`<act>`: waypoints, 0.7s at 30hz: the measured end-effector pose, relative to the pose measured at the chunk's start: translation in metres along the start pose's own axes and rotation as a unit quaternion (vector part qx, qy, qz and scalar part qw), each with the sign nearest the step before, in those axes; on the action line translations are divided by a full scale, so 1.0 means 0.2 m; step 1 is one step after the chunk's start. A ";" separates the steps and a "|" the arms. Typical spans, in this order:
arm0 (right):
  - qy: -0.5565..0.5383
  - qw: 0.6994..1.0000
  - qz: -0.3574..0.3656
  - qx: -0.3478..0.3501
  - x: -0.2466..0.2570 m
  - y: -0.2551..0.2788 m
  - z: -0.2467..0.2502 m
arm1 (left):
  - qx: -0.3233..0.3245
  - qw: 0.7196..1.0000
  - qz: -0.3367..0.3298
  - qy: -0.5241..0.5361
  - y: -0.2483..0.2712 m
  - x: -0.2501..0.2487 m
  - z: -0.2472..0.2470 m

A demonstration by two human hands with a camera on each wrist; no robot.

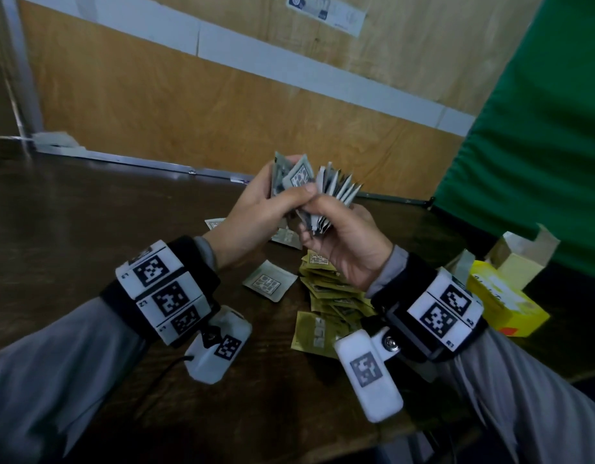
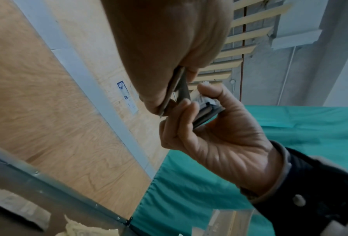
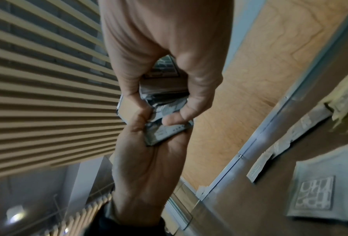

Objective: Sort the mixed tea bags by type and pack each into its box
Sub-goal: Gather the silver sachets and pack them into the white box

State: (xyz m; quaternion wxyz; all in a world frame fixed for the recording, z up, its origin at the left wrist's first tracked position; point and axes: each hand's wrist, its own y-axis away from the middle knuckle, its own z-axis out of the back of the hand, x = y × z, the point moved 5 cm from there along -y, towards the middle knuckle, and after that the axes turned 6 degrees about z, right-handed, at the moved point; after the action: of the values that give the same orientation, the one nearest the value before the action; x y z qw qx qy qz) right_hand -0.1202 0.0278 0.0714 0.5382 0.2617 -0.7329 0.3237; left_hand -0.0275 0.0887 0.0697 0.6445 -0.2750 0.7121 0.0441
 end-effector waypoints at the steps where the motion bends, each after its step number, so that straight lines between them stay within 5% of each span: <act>1: -0.006 1.000 0.002 0.002 0.00 0.00 0.00 | -0.006 1.000 0.006 0.006 0.01 0.00 -0.01; 7: 0.188 0.980 0.061 0.037 0.02 0.01 0.01 | -0.089 0.992 0.052 0.068 -0.01 0.01 0.03; 11: 0.458 0.858 0.232 0.023 0.09 -0.01 0.06 | -0.082 0.987 0.116 0.076 -0.05 0.04 0.07; 14: 0.569 0.762 0.296 0.089 0.12 -0.01 0.04 | 0.051 0.975 0.215 0.031 0.00 0.07 -0.01; 17: 0.570 0.760 0.274 0.147 0.12 -0.01 0.02 | 0.139 0.961 0.236 0.022 0.03 0.08 -0.09; 21: 0.560 0.774 0.230 0.186 0.10 -0.01 0.04 | 0.160 0.958 0.236 0.017 0.05 0.08 -0.12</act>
State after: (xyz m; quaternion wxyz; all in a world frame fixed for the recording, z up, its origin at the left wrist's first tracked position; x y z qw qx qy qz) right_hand -0.1295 0.0200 0.0891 0.7037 -0.0477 -0.2656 0.6573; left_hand -0.0539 0.0826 0.0557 0.6391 0.0070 0.7654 0.0759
